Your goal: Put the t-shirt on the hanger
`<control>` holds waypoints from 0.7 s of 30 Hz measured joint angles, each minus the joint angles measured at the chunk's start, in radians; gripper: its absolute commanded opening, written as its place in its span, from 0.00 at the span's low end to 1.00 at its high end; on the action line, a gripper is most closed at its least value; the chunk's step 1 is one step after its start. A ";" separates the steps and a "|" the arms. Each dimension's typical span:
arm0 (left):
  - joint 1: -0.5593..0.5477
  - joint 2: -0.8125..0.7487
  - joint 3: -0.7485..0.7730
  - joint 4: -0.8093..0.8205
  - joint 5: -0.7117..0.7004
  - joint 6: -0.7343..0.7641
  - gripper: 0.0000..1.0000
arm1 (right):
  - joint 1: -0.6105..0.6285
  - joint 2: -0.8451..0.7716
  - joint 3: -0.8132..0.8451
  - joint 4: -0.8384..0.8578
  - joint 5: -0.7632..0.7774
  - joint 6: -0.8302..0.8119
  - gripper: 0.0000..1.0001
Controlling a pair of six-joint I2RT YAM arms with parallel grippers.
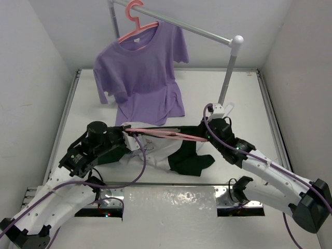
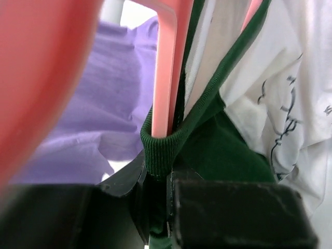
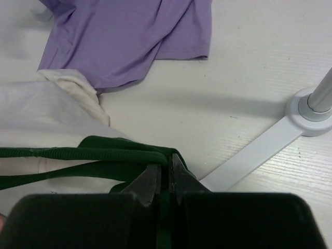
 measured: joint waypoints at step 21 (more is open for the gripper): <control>-0.001 0.131 -0.066 0.039 -0.161 0.043 0.00 | -0.160 -0.072 0.061 -0.113 -0.208 -0.116 0.00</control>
